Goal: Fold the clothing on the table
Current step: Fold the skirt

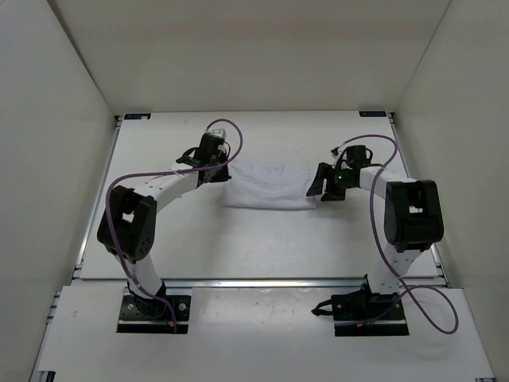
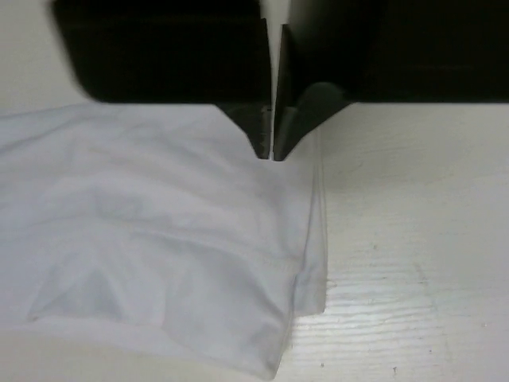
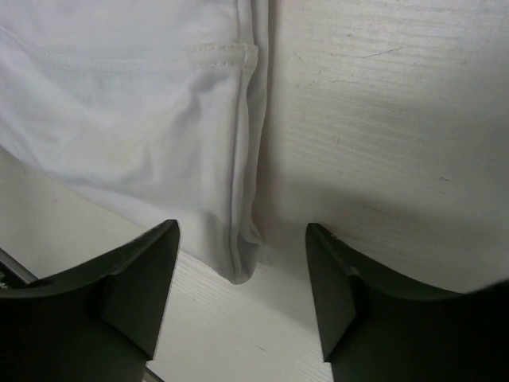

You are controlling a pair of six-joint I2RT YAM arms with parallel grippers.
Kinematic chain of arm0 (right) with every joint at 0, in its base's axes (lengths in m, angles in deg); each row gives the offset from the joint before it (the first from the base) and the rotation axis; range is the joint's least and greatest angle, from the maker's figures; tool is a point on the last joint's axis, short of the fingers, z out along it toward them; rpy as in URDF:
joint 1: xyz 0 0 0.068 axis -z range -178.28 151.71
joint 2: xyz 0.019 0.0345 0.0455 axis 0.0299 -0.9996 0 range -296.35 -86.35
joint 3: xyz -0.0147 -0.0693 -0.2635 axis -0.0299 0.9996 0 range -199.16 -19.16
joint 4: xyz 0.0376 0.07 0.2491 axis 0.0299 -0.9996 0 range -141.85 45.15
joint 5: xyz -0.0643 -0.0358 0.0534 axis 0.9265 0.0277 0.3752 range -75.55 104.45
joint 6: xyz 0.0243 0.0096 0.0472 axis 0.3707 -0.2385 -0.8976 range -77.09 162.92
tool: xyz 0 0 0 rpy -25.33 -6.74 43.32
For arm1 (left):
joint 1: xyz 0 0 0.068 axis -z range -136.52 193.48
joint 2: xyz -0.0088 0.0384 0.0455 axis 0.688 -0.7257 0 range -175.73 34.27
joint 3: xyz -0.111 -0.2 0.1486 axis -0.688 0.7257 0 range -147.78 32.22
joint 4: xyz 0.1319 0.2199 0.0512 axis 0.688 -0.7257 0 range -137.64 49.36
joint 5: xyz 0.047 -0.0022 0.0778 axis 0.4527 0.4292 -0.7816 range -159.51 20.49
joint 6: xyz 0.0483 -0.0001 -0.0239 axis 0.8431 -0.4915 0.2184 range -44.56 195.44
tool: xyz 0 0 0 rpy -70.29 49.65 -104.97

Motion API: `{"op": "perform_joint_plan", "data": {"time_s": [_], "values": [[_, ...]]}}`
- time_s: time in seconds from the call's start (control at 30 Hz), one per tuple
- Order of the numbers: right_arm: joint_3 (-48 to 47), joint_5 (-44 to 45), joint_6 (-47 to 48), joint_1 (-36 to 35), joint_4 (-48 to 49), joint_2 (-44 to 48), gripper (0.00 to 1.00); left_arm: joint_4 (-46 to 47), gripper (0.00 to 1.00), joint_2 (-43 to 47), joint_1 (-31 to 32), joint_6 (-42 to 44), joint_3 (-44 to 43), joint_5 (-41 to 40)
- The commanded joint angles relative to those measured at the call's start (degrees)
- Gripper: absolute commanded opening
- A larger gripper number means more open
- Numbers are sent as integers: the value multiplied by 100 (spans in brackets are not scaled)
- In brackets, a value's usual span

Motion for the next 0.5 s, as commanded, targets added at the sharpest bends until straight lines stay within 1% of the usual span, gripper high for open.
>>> {"op": "perform_joint_plan", "data": {"time_s": [0.0,0.03,0.1,0.17,0.23,0.27,0.3,0.37,0.43,0.47], "values": [[-208,-61,11,-114,108,-241,60,399,7,-231,131,-24,-163,-167],[-235,-35,-15,-132,143,-303,58,426,0,-293,166,-42,-172,-316],[-348,-26,-15,-211,108,-461,48,269,0,-478,210,-138,-233,-545],[-419,9,-68,-264,82,-540,43,180,0,-557,228,-165,-198,-791],[-463,131,-68,-343,46,-567,40,127,0,-513,202,-209,-67,-932],[-489,158,-50,-361,-15,-576,39,171,0,-487,184,-192,12,-907],[-507,159,-94,-378,37,-646,35,154,0,-513,166,-200,39,-907],[-542,176,-41,-379,11,-655,26,119,0,-505,131,-156,83,-950],[-665,150,-59,-387,-85,-751,7,13,0,-636,157,-156,74,-968],[-753,132,-33,-387,-112,-821,3,21,0,-706,166,-156,92,-933]]}}
